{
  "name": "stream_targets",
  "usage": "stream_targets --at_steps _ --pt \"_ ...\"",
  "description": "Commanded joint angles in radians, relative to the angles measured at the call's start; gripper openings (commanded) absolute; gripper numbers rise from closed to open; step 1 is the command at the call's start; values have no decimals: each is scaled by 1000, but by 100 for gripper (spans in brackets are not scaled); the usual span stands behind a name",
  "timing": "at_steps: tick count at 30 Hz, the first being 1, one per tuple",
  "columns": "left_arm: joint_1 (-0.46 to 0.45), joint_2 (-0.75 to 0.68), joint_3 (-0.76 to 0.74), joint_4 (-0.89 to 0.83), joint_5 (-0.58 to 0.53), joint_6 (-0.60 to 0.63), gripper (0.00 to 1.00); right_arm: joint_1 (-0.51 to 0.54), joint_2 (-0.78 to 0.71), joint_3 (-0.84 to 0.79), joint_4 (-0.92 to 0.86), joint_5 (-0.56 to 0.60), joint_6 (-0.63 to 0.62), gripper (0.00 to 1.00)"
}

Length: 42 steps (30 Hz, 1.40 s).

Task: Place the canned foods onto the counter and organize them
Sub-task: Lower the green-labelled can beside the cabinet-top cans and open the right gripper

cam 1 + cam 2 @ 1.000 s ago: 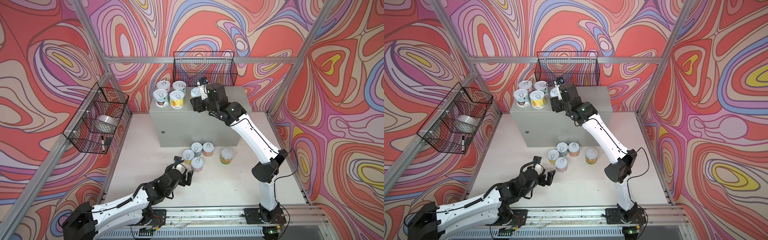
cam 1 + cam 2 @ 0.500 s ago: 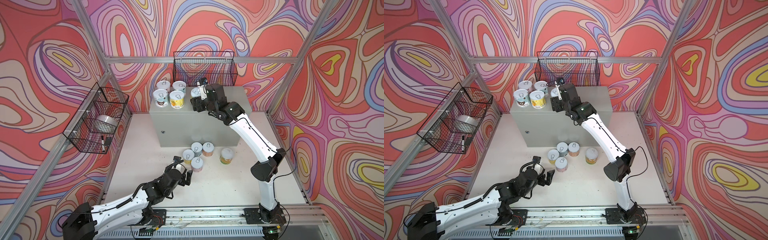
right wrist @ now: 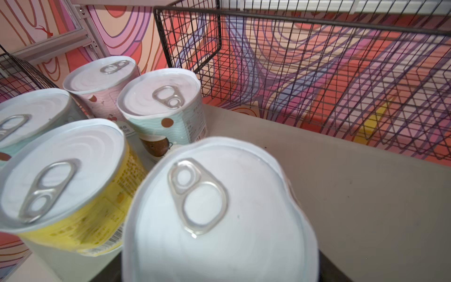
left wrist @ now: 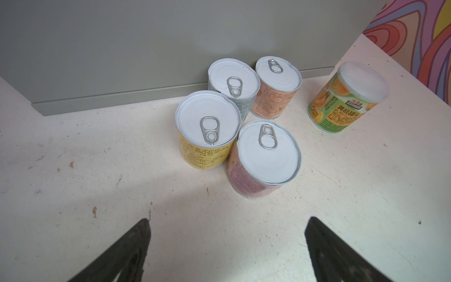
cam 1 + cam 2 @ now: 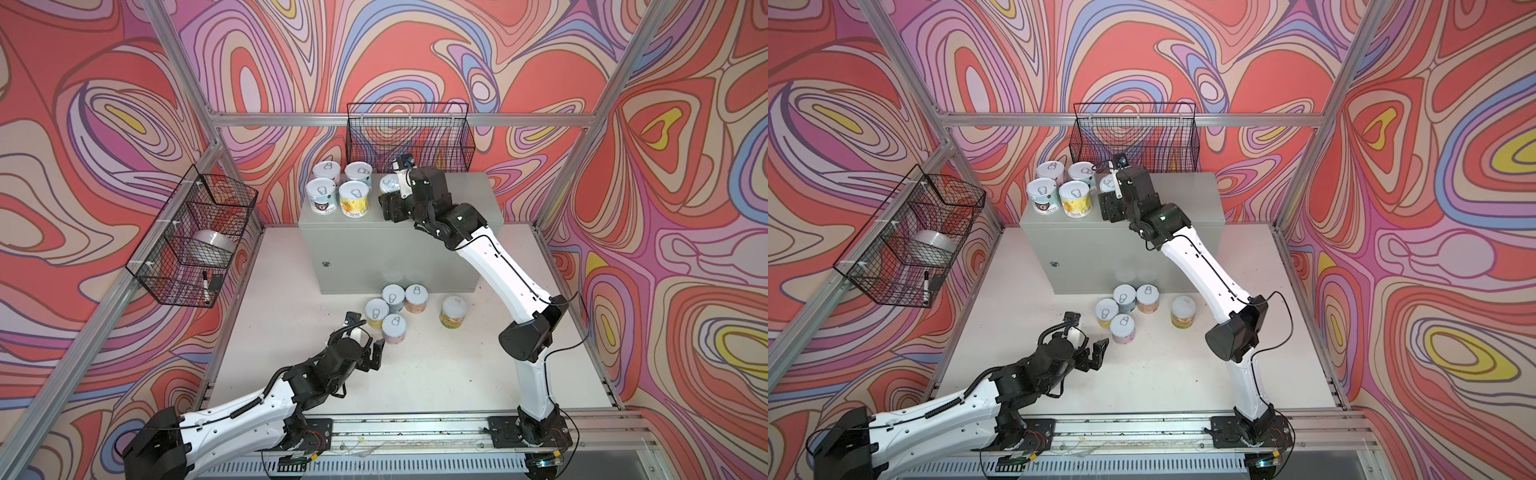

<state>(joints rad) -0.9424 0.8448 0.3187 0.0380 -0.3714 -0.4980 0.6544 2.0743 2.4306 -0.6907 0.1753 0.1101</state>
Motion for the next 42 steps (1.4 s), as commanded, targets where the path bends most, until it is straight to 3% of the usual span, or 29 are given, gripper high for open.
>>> stream_targets --at_steps 1,5,11,19,25,33,42 --pt "4 -13 -8 -33 -23 -3 99 -9 3 47 68 3 -3 84" --pt "2 -18 -6 -35 -24 -2 99 -12 6 51 65 6 -2 89" --pt "2 -24 -3 -38 -20 -3 99 -12 -68 -13 127 4 -15 89" --pt "3 -42 -12 -45 -20 -14 99 -12 -333 -330 291 -72 -22 80" --pt "4 -47 -24 -33 -9 -21 99 -12 -427 -480 280 -110 3 69" --pt "3 -2 -14 0 4 -12 99 -12 -419 -560 318 -133 23 56" --pt "3 14 -17 10 0 -9 99 -12 -322 -514 331 -122 29 55"
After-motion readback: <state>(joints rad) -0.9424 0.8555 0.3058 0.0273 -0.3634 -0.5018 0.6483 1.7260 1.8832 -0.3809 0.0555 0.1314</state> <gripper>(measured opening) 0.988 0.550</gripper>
